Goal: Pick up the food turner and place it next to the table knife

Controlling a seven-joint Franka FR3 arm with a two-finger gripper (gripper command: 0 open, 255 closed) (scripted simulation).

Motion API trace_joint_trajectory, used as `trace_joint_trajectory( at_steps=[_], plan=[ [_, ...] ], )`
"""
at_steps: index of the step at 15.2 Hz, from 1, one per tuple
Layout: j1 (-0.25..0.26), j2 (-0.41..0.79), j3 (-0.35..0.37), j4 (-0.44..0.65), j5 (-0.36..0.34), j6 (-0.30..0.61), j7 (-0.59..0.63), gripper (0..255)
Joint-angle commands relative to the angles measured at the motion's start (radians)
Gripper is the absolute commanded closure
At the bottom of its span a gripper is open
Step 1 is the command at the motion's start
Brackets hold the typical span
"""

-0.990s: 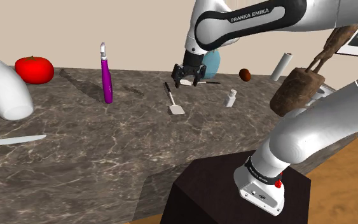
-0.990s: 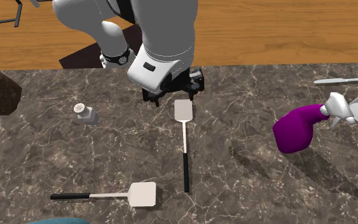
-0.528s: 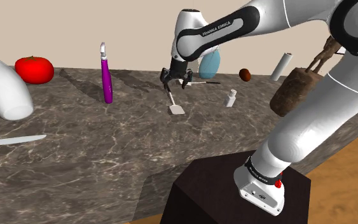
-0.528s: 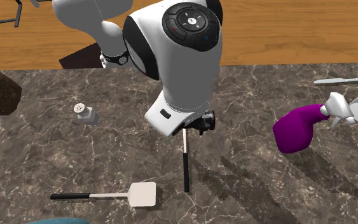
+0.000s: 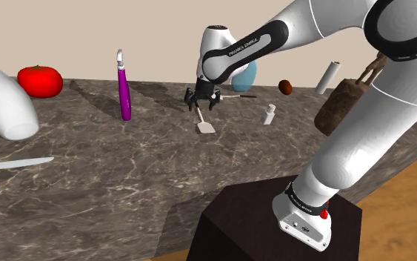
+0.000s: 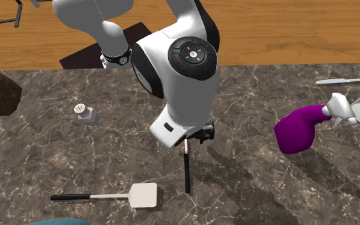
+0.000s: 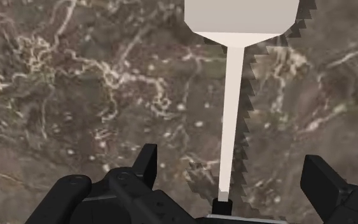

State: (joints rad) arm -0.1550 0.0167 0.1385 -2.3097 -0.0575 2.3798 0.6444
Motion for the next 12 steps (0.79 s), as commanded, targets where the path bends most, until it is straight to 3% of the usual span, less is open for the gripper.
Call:
trace_joint_trajectory(
  at_steps=[1, 8, 9, 12],
  plan=[
    [0.000, 0.009, 0.000, -0.001, -0.002, 0.010, 0.002, 0],
    [0.000, 0.009, 0.000, -0.001, -0.002, 0.010, 0.002, 0],
    [0.000, 0.009, 0.000, -0.001, -0.002, 0.010, 0.002, 255],
    [0.000, 0.009, 0.000, -0.001, -0.002, 0.010, 0.002, 255]
  ],
)
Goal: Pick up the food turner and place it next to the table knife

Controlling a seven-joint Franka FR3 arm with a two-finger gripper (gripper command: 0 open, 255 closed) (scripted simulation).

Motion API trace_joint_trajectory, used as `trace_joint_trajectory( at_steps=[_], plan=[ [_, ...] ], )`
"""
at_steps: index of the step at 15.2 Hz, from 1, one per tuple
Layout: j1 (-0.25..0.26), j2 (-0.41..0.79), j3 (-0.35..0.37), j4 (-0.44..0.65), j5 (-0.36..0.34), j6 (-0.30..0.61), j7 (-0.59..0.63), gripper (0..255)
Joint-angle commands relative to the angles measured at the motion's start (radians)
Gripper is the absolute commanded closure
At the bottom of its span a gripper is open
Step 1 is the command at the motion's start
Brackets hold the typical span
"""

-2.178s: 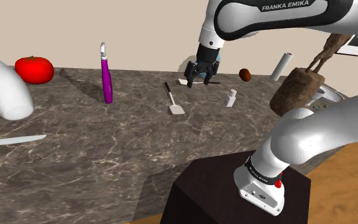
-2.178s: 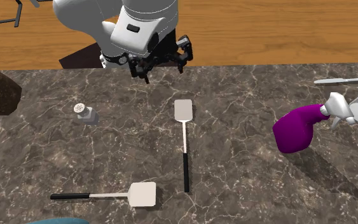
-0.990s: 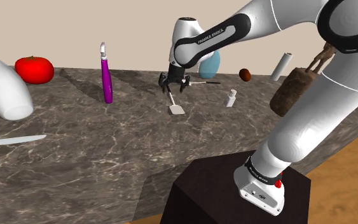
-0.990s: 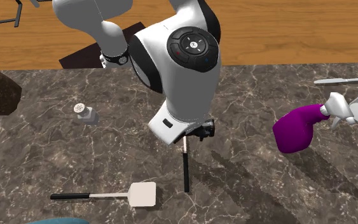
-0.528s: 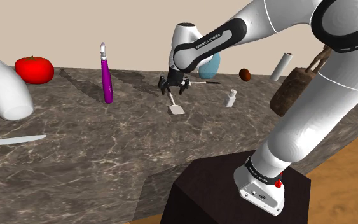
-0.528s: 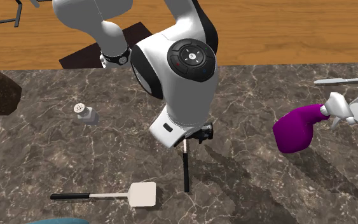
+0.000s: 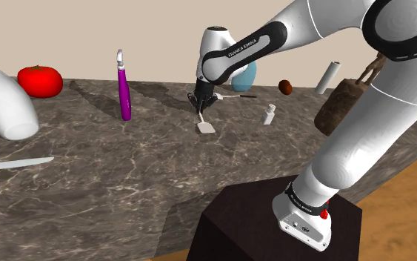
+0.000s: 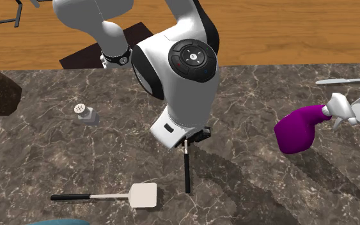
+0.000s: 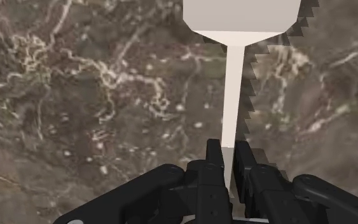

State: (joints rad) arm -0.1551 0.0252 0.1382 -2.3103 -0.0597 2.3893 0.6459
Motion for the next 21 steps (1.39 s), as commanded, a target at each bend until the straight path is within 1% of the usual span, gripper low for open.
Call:
trace_joint_trajectory(
  at_steps=[1, 6, 21],
  plan=[
    [0.000, 0.000, 0.000, 0.000, 0.000, 0.000, 0.000, 255],
    [0.000, 0.000, 0.000, 0.000, 0.000, 0.000, 0.000, 255],
    [0.001, -0.110, -0.001, 0.093, 0.028, -0.201, -0.025, 255]
  ],
)
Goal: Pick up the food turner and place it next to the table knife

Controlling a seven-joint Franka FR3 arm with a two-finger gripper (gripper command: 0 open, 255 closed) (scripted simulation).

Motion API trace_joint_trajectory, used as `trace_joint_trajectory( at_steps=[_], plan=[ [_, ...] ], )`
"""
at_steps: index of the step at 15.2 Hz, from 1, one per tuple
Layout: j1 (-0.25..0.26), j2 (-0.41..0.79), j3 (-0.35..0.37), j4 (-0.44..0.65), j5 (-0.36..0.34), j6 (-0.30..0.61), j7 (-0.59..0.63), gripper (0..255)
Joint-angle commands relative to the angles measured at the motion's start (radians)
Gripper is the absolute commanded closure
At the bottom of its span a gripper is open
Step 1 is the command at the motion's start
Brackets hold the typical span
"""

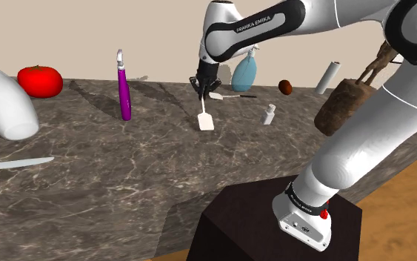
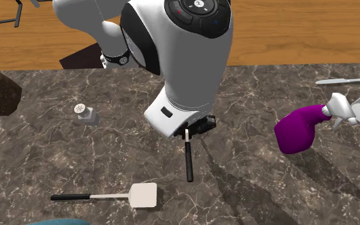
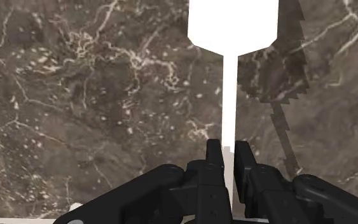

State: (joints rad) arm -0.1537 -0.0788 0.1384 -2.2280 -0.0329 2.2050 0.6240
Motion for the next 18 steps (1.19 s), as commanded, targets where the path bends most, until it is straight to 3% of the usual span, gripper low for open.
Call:
trace_joint_trajectory(
  at_steps=[1, 10, 18],
  plan=[
    [-0.001, -0.011, -0.001, 0.018, 0.002, -0.029, -0.004, 255],
    [0.101, 0.069, 0.118, 0.115, -0.022, -0.057, 0.230, 255],
    [0.201, 0.205, 0.203, 0.282, -0.080, -0.107, 0.438, 255]
  ],
)
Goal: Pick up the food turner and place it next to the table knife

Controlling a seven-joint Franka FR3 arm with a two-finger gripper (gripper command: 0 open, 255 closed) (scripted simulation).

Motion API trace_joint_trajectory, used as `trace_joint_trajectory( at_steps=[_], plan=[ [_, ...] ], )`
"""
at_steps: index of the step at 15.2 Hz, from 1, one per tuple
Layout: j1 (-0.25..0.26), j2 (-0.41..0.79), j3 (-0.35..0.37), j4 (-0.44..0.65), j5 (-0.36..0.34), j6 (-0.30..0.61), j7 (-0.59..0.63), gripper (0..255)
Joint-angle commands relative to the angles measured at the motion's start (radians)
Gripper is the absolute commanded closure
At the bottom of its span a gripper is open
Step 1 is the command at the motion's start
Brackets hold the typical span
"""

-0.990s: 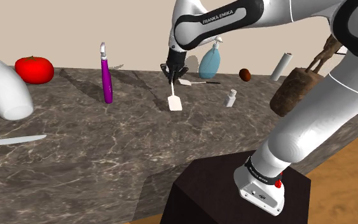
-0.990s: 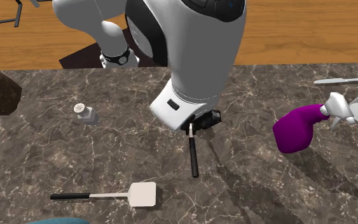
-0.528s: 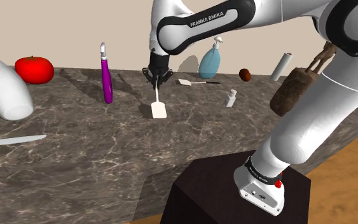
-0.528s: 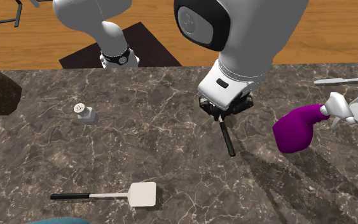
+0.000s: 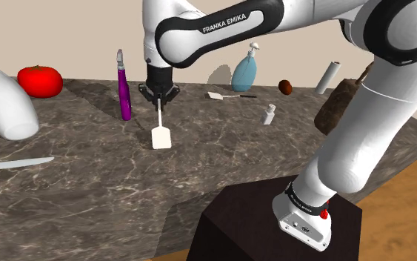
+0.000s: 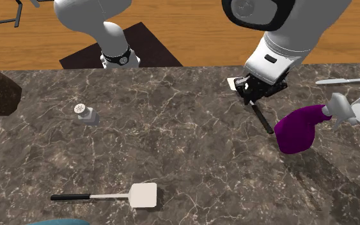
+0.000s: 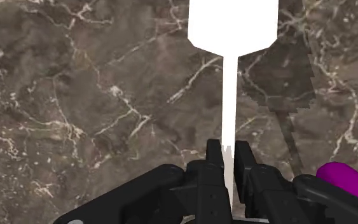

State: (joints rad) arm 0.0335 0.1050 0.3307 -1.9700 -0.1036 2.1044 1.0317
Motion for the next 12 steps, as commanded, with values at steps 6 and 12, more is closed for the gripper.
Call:
trace_joint_trajectory(
  at_steps=[6, 12],
  plan=[
    [0.108, 0.160, 0.050, 0.203, -0.073, -0.068, 0.175, 255],
    [0.225, 0.330, 0.067, 0.441, -0.140, -0.159, 0.298, 255]
  ],
)
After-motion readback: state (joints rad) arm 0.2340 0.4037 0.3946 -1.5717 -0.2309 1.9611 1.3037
